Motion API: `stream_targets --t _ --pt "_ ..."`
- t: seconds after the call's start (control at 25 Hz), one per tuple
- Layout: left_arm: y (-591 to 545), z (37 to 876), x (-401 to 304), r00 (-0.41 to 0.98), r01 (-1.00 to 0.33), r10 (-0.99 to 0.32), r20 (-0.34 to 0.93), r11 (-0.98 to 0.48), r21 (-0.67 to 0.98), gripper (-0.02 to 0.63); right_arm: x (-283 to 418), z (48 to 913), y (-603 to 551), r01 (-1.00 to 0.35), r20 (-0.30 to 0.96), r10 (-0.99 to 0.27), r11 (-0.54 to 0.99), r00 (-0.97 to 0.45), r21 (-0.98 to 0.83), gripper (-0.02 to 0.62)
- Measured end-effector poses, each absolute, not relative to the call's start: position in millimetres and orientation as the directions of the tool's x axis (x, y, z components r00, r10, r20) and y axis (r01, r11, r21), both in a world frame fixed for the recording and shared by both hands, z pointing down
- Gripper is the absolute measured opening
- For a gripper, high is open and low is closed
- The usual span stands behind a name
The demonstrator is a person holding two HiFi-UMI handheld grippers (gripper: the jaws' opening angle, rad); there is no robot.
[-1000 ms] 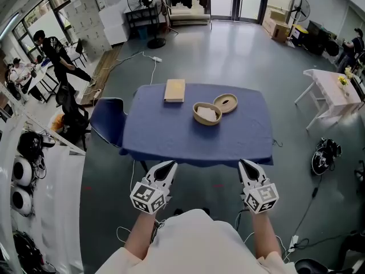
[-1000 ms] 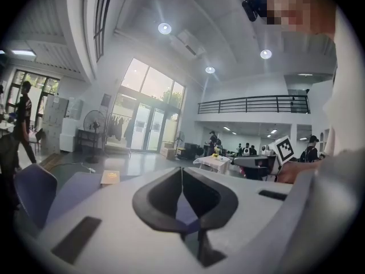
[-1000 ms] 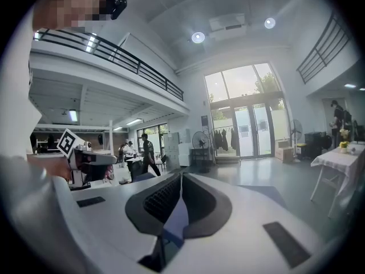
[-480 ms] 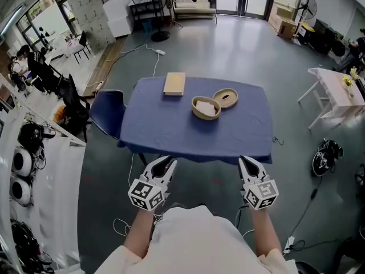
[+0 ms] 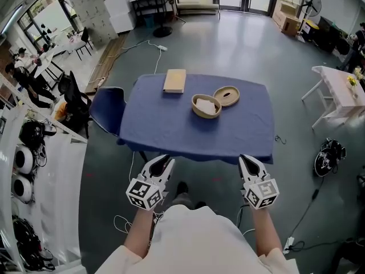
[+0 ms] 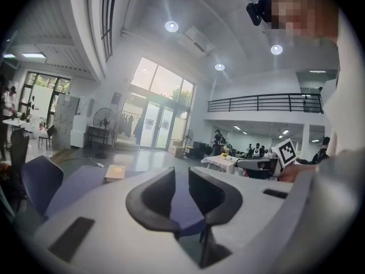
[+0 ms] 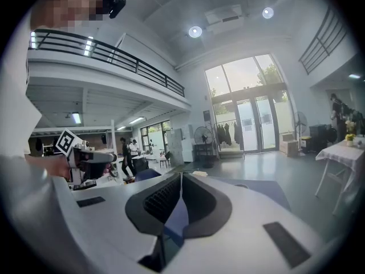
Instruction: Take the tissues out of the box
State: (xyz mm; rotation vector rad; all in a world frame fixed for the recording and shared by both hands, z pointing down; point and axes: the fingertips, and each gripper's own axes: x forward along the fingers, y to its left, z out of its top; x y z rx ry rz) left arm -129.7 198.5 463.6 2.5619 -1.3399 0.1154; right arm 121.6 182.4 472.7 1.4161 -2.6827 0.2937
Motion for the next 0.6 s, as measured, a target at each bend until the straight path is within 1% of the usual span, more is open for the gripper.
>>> stream_targets --t 0.28,0.6 --pt "165.3 470.2 -137.5 0.583 -0.811 -0.792 0.183 -0.552 0.194 0.08 113.7 476.6 155.0 -0.83 0.184 -0.809 0.546 -0.557 -0.114 0.035" --pt "95.1 470.4 -148.6 0.621 -0.782 -0.763 0.179 -0.587 0.209 0.08 99.1 481.3 101.4 -0.847 0.213 -0.82 0.522 -0.531 -0.099 0.035"
